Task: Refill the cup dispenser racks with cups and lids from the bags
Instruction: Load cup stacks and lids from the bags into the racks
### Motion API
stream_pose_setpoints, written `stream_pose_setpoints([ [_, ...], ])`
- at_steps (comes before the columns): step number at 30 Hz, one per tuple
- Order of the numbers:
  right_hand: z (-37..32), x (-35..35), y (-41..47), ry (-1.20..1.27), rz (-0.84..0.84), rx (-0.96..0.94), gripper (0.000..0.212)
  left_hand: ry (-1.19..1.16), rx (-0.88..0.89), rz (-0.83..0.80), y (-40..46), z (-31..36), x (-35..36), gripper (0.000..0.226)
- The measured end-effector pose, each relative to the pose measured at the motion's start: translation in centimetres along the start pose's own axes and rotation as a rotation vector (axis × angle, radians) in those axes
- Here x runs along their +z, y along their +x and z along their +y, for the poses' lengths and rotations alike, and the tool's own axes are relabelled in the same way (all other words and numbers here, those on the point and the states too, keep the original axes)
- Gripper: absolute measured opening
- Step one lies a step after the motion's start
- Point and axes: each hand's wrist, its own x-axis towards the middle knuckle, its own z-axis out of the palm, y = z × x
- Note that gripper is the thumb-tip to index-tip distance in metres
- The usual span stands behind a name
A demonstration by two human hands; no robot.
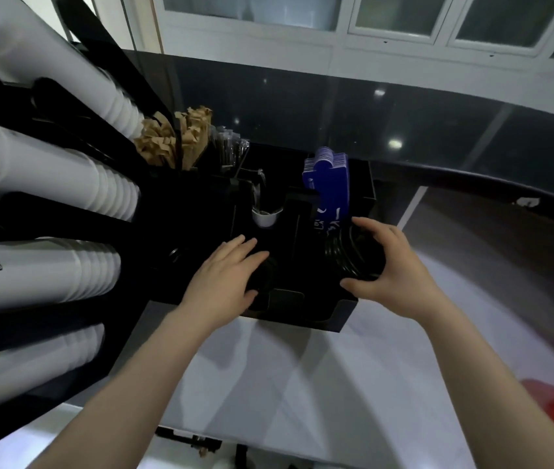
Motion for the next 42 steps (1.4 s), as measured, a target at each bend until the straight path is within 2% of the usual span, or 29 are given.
stream_pose_setpoints([
  [3, 0.6, -0.7, -0.7, -0.002, 0.026, 0.028, 0.088, 0.175, -0.001, -0.235, 1.9, 0.1, 0.2, 0.101],
  [6, 1.2, -0.7, -1.2, -0.013, 0.016, 0.045, 0.089, 0.242, -0.049, -0.294, 2.7, 0.2, 1.0, 0.109],
  [10, 1.7, -0.5, -1.5, -0.005, 0.021, 0.043, 0.089, 0.220, -0.056, -0.230, 3.3, -0.1, 1.1, 0.106],
  [14, 1.5, -0.5, -1.5, 0.007, 0.019, 0.039, 0.089, 0.094, -0.029, -0.139, 3.3, -0.6, 0.7, 0.107],
  [27, -0.2, 0.4, -0.5, 0.019, -0.016, -0.024, 0.090, -0.582, -0.159, 0.160, 1.2, -0.9, -2.4, 0.099],
  [35, 0.0, 0.2, 0.1, 0.095, 0.049, -0.015, 0.089, -0.659, -0.291, 0.279, -0.9, -2.0, -2.9, 0.088],
  [42, 0.6, 0.3, -0.3, 0.107, 0.068, -0.026, 0.089, -0.685, -0.274, 0.237, -1.1, -0.7, -2.8, 0.082],
])
